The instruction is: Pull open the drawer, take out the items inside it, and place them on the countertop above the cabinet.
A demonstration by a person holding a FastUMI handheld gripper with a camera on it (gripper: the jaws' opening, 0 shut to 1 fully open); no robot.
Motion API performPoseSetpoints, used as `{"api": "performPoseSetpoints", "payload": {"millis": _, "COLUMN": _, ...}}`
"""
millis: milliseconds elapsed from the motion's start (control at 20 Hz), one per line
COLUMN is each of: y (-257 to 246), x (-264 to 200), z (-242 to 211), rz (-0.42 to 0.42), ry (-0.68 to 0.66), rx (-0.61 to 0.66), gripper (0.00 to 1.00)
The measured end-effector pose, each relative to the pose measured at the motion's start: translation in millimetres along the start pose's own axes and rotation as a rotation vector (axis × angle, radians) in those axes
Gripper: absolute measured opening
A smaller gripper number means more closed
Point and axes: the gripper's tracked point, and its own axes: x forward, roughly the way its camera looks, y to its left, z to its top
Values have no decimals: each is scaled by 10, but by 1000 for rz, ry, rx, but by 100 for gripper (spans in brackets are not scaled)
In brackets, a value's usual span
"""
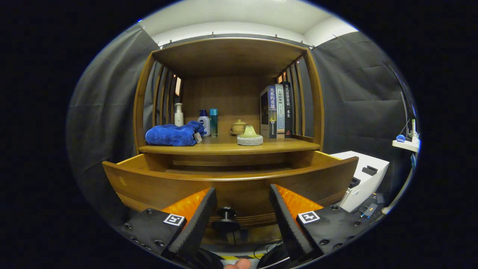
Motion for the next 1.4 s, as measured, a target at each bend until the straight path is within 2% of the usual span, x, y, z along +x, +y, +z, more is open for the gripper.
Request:
{"api": "performPoseSetpoints", "payload": {"millis": 950, "y": 79, "x": 915, "z": 105, "rz": 39, "ry": -33, "rx": 8, "gripper": 95}}
{"api": "performPoseSetpoints", "payload": {"millis": 1400, "y": 116, "x": 1167, "z": 190, "rz": 47, "ry": -48, "rx": -31, "gripper": 94}}
